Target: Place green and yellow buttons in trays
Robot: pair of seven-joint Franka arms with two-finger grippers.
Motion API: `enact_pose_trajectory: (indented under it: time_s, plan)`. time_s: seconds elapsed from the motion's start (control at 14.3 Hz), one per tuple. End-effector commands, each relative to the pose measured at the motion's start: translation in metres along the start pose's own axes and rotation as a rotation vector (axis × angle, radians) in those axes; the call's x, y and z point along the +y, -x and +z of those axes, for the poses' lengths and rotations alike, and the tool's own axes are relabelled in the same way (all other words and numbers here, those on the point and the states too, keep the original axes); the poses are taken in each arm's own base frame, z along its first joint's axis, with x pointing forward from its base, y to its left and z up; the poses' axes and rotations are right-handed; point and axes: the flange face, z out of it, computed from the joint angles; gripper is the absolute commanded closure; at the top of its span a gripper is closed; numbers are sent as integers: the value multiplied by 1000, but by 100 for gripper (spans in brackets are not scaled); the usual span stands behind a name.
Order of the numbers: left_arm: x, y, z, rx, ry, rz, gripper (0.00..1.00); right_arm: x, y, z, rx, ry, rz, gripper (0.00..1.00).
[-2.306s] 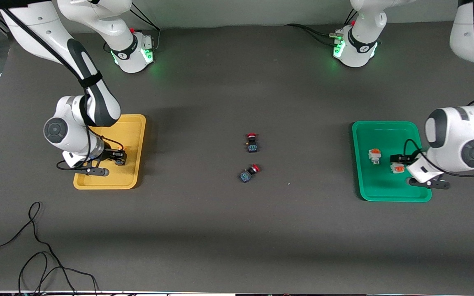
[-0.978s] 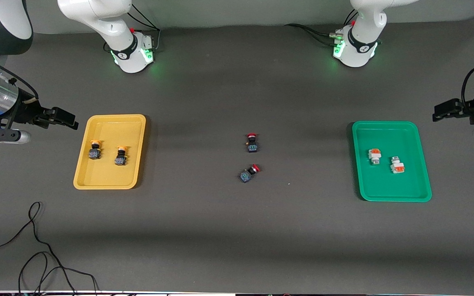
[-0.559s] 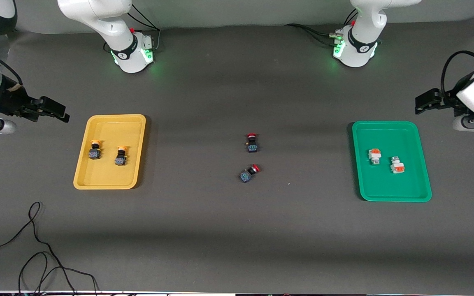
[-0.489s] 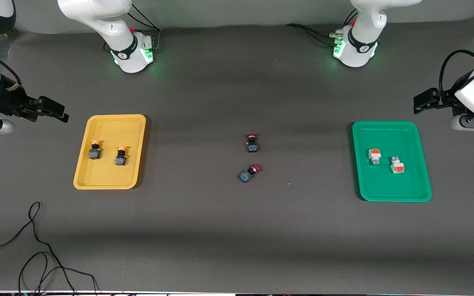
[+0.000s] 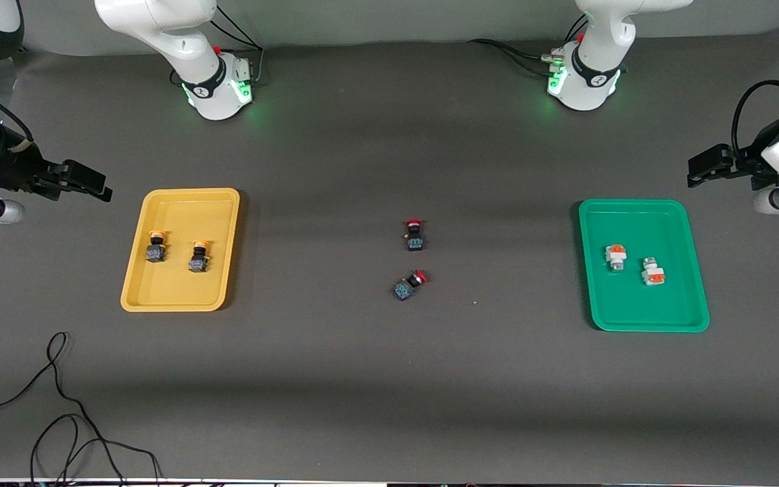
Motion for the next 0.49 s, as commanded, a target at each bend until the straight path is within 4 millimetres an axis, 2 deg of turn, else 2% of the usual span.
enact_pose_trajectory:
  time_s: [0.0,0.42]
  plan:
    - [-3,8,-8,-2,13,12,0,0,-3,-7,-9,12,-10,0]
    - [-1,6,-7,3,14,15,0,0,-4,-6,-10,12,-13,0]
